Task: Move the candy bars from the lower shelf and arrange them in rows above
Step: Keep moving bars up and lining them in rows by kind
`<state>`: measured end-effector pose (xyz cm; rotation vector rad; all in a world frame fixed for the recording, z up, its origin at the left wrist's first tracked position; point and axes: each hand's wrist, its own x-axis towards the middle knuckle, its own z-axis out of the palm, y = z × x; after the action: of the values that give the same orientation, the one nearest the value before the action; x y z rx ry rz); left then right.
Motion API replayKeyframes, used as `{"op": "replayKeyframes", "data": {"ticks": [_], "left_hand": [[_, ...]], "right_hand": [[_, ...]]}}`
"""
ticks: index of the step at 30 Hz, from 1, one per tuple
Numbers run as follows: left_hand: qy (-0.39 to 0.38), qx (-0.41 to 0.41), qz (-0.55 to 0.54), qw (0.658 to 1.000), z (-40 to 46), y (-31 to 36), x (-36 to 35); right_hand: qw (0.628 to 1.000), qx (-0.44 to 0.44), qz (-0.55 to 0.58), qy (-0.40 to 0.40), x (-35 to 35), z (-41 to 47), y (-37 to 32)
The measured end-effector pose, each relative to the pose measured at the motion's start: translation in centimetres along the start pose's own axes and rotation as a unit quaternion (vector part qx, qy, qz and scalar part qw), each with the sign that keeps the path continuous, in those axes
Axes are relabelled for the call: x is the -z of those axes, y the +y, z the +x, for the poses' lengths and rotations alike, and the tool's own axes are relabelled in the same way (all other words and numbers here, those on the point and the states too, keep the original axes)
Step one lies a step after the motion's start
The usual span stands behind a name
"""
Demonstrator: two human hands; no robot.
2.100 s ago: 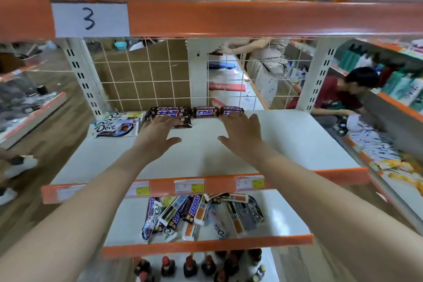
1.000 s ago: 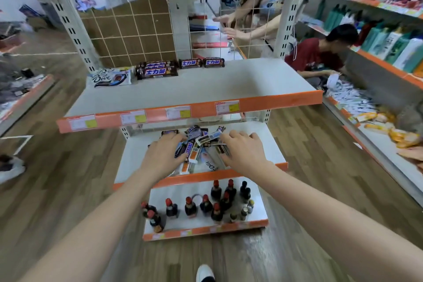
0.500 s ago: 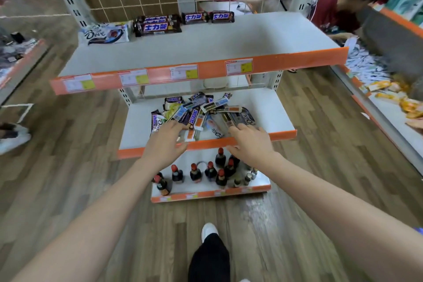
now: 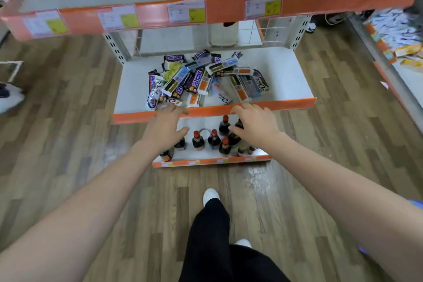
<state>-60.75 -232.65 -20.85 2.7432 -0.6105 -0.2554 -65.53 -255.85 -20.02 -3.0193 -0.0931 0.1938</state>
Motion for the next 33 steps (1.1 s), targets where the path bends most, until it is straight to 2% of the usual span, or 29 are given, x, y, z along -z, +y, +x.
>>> {"op": "replayKeyframes", "data": {"ticks": [7,19,27,33], "left_hand": [[-0.037,0.023,-0.010,0.999,3.1,-2.0,-3.8],[-0.025,0.001,-0.033,0.999,10.5,-3.7,-7.3],[-0.050,0.017,-0.017,0.998,13.6,-3.9,-8.7],[-0.040,0.055,-0.025,0.997,15.9,-4.3,-9.8]], "right_hand": [[1.000,-0.016,0.012,-0.006,-3.1,3.3,1.5],[0.998,-0.053,0.023,0.002,-7.1,10.2,3.5],[0.997,-0.070,0.027,-0.027,-8.8,12.9,4.9],[0.997,-0.062,0.038,-0.011,-9.7,15.6,5.4]]}}
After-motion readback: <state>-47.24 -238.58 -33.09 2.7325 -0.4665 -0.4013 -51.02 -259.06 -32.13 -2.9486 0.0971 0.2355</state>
